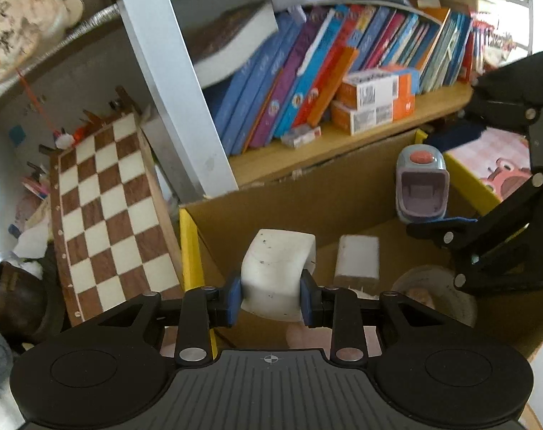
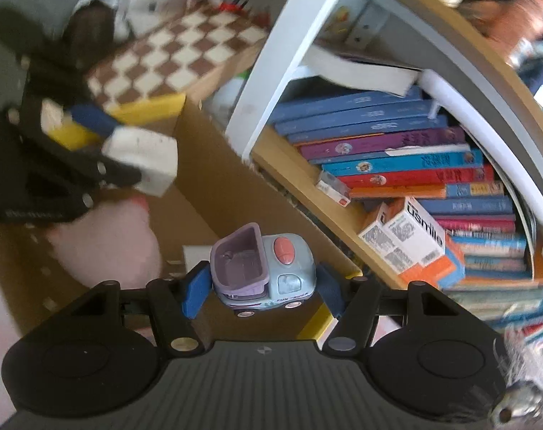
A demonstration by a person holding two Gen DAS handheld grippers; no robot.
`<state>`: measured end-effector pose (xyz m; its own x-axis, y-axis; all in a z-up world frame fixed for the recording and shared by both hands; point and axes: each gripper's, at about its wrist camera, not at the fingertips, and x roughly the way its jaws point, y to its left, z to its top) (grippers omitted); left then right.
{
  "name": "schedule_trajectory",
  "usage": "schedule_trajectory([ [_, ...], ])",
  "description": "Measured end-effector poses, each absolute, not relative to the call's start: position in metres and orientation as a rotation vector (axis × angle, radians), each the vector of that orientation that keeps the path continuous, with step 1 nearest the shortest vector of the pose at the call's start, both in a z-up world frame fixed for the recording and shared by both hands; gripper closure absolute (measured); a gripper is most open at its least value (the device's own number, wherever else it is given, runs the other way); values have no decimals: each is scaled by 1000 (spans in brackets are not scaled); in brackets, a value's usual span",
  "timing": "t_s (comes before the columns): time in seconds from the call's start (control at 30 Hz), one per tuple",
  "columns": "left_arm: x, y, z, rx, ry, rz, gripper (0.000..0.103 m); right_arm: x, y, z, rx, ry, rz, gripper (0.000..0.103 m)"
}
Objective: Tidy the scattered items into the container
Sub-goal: 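Lower the eraser into the box with the left tool while the right tool releases the car inside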
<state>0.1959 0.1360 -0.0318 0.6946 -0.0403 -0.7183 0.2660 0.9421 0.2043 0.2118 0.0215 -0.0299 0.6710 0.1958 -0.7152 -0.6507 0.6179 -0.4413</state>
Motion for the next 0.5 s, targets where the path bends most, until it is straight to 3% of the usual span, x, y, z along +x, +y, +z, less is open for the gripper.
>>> schedule_trajectory([
  [0.5, 218, 135, -53, 372, 835, -139, 72, 229, 46, -85, -1118, 706, 620, 41],
])
